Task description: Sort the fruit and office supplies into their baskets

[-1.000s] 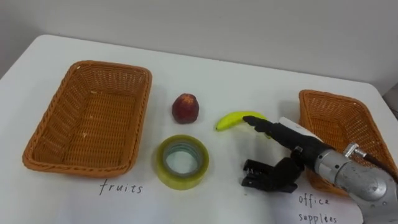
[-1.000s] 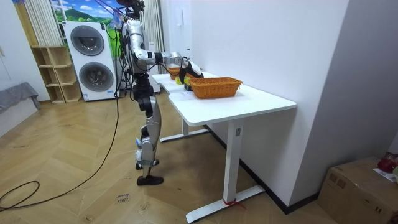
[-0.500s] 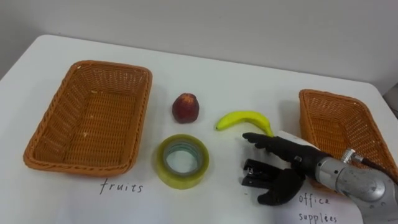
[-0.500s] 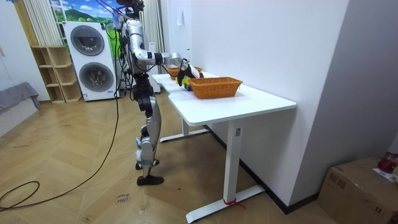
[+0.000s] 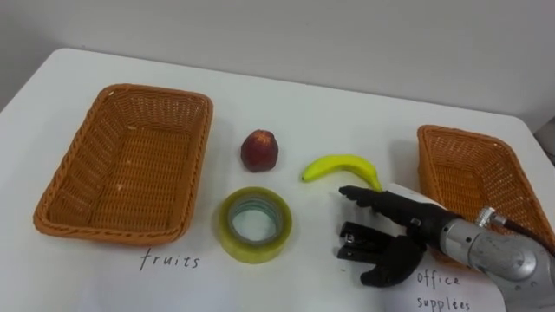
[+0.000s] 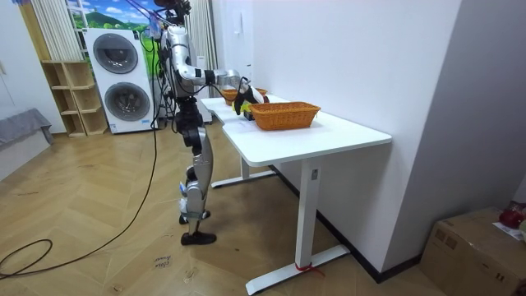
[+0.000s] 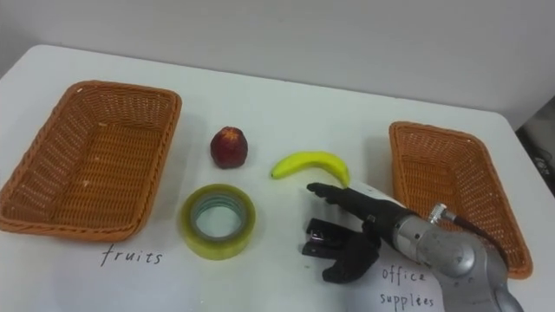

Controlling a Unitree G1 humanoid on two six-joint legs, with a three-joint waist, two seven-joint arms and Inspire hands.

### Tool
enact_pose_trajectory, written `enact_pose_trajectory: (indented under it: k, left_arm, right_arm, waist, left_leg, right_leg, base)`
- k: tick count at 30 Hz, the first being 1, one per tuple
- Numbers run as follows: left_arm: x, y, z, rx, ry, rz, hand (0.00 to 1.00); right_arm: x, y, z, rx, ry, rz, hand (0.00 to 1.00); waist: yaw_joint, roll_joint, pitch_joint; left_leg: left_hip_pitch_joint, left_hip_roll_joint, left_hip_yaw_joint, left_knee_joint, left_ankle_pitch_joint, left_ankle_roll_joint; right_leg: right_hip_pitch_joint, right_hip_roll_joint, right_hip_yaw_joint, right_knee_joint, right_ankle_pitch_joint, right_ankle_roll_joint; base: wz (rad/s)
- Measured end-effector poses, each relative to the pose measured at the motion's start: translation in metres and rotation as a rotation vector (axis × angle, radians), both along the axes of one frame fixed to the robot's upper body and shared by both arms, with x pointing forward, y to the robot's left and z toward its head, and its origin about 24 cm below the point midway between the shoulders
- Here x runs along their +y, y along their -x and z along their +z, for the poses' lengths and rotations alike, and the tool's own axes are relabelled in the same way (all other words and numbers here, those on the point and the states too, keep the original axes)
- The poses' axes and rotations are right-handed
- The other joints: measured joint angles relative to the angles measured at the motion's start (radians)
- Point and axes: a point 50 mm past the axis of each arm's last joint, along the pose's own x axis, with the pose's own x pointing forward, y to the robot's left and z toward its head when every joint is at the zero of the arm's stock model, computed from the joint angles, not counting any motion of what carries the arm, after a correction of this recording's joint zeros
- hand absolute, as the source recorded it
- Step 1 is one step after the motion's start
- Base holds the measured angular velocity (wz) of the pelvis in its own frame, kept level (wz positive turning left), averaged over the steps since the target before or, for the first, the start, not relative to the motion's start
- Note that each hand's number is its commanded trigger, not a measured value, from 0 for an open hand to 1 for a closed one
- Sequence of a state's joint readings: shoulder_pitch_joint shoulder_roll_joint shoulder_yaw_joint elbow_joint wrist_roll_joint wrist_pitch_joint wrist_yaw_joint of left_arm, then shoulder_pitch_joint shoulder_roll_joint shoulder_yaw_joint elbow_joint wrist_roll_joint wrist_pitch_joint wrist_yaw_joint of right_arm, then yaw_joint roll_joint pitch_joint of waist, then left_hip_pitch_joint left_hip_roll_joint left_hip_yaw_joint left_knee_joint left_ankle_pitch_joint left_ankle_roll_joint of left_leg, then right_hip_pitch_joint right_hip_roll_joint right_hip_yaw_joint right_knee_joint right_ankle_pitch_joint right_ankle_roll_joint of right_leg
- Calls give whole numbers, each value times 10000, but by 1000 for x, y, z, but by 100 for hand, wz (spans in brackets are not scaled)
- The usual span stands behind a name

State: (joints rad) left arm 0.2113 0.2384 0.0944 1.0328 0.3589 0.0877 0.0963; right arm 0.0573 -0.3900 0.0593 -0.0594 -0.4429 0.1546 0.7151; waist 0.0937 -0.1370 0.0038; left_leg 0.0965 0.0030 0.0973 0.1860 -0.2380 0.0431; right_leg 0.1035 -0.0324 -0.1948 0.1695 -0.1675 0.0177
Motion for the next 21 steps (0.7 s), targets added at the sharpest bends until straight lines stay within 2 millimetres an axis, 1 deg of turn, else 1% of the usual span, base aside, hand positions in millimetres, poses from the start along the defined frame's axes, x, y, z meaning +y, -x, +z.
enact_pose_trajectory:
  k: [8,13,19,21]
  left_arm:
    - [1,-6,2,-183,-116,-16,0]
    - [-2,-5,1,-231,-183,13,0]
    - [-7,1,-1,-151,-319,151,0]
    - [-8,1,-1,-118,-297,176,0]
  right_arm:
    - [-5,0,2,-104,1603,-148,0]
    - [-6,2,2,-164,2541,-213,0]
    - [-6,3,3,-161,2748,-421,0]
    - [-5,3,3,-158,2778,-488,0]
  waist:
    - [-7,7,-22]
    - [20,155,-85]
    - [22,263,-57]
    - [145,259,-54]
  left_leg:
    - [7,-8,-24,12,0,0]
    - [22,-13,-10,6,0,1]
    - [27,-15,18,5,1,2]
    - [23,-8,34,-38,1,2]
  right_leg:
    - [-3,3,52,3,0,0]
    - [3,-3,55,2,0,0]
    - [2,-4,59,-1,0,0]
    - [-19,7,66,2,0,-1]
  base:
    - [0]
    - [0]
    - [0]
    - [-4]
